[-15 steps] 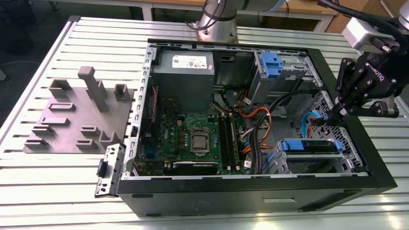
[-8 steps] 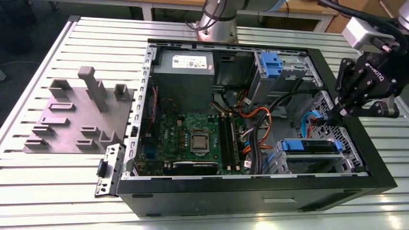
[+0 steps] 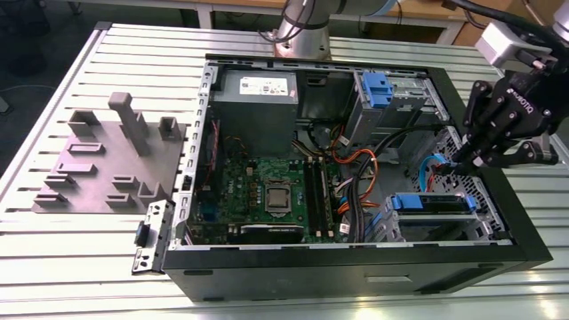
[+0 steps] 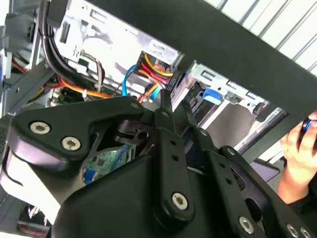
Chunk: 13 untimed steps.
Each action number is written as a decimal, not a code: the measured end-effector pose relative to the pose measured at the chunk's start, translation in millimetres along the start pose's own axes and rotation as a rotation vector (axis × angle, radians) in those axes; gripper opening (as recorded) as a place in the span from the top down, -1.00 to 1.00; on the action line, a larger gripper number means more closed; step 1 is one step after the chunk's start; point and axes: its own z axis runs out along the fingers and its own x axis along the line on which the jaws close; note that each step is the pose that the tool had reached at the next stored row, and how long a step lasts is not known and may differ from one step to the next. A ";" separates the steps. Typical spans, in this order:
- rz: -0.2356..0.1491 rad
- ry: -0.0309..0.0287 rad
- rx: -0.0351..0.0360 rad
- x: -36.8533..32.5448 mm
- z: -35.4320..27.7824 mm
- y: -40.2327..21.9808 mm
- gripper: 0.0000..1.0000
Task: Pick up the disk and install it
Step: 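Insert the first disk wire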
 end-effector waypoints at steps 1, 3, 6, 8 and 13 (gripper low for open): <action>-0.001 0.0013 -0.0120 -0.6 0.1 -0.8 0.49; -0.002 0.0018 -0.0303 -2.0 1.0 -3.1 0.49; -0.003 0.0020 -0.0435 -3.7 2.1 -6.8 0.49; -0.003 0.0021 -0.0452 -4.4 2.4 -9.1 0.49; -0.002 0.0055 -0.0485 -5.1 7.1 -12.5 0.49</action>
